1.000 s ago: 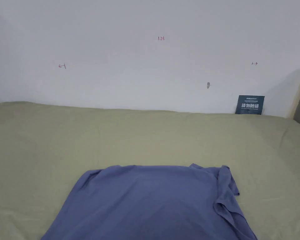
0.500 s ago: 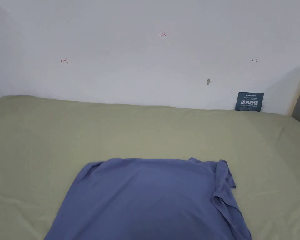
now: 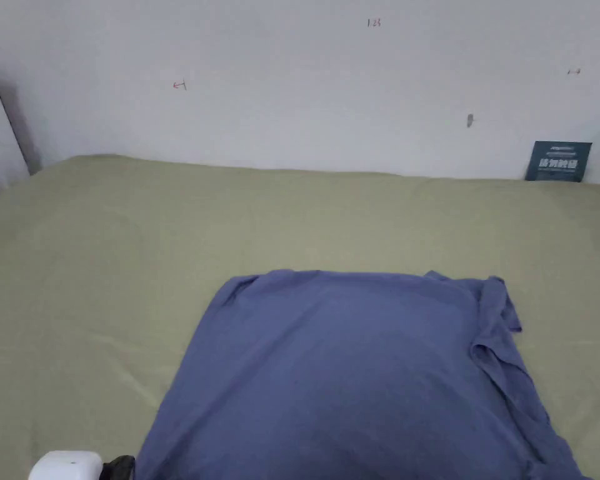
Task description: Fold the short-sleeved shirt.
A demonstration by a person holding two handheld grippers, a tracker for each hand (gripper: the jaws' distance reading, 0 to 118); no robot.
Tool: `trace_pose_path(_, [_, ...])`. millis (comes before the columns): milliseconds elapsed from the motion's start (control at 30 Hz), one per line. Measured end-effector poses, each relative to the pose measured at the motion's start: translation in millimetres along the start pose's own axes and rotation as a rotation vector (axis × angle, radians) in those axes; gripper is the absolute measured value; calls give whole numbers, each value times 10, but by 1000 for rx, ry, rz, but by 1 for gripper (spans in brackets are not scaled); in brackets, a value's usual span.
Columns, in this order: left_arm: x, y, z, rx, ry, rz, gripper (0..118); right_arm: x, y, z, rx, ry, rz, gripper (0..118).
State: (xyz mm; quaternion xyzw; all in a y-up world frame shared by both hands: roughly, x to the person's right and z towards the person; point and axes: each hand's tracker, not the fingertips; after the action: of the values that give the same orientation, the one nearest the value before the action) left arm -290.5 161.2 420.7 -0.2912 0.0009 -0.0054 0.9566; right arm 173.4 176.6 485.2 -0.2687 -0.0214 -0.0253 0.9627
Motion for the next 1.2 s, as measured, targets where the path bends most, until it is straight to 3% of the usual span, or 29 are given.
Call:
trace_pose_path(67, [-75, -40, -54, -35, 10, 9, 1, 8, -20, -10, -8, 12, -2, 0])
trace_pose_path(100, [-163, -61, -162, -92, -23, 26, 14, 18, -19, -27, -15, 12, 2, 0])
trace_pose_path(133, [-207, -75, -244, -140, -48, 33, 38, 39, -33, -34, -18, 5, 7, 0])
trace_pose_path(200, [-252, -106, -402, -217, -54, 23, 100, 98, -8, -60, -23, -1, 3, 0])
trace_pose_path(233, [-282, -146, -507, -229, -60, 17, 103, 133, 10, -71, -24, -6, -11, 0])
trace_pose_path(400, [-296, -184, -884, -270, -64, 2, 102, 304, 30, -90, -35, -45, -43, 0])
trace_pose_path(533, [-296, -141, -1102, -312, -69, 7, 91, 499, 8, -159, -81, -67, -89, 0])
trace_pose_path(567, [-307, -122, -1134, -321, -101, 9, 71, 549, 6, -189, -93, -68, -104, 0])
trace_pose_path(600, [-308, -102, -1187, -331, -126, 6, 20, 623, 13, -244, -118, -61, -124, 0])
trace_pose_path(633, [-301, -105, -1192, -326, -140, 7, 4, 677, 25, -295, -141, -68, -142, 0])
trace_pose_path(700, [-296, -84, -1246, -345, -116, -27, 4, 795, 48, -434, -214, -48, -178, 0])
trace_pose_path(733, [-317, -70, -1249, -339, -117, -41, 4, 855, 55, -513, -248, -28, -194, 7])
trace_pose_path(767, [-225, -86, -1168, -334, -120, -44, 4, 905, 54, -588, -284, -3, -213, 26])
trace_pose_path(800, [-229, -78, -1163, -333, -123, -48, 4, 954, 43, -683, -337, 17, -225, 64])
trace_pose_path(833, [-251, -69, -1174, -337, -125, -48, 4, 980, 21, -773, -389, 35, -230, 89])
trace_pose_path(867, [-268, -65, -1178, -338, -128, -44, 4, 990, 0, -838, -422, 49, -222, 98])
trace_pose_path(900, [-229, -64, -1123, -336, -131, -37, 4, 987, -29, -919, -451, 89, -202, 96])
trace_pose_path(1000, [-230, -72, -1123, -335, -133, -34, 4, 905, -139, -1129, -534, 35, -108, 92])
trace_pose_path(1033, [-199, -73, -1096, -335, -133, -37, 4, 874, -165, -1167, -548, 36, -63, 81])
trace_pose_path(1067, [-194, -76, -1094, -335, -133, -40, 4, 825, -193, -1180, -549, 40, -24, 57])
trace_pose_path(1100, [-196, -78, -1095, -333, -134, -43, 4, 779, -197, -1180, -555, 34, 38, 15])
trace_pose_path(1133, [-197, -78, -1094, -334, -135, -44, 4, 727, -198, -1159, -535, 19, 93, 9])
trace_pose_path(1167, [-216, -81, -1104, -333, -137, -44, 4, 692, -192, -1112, -489, 47, 108, 9])
trace_pose_path(1200, [-221, -79, -1101, -332, -136, -46, 4, 650, -183, -1061, -454, 15, 137, 9])
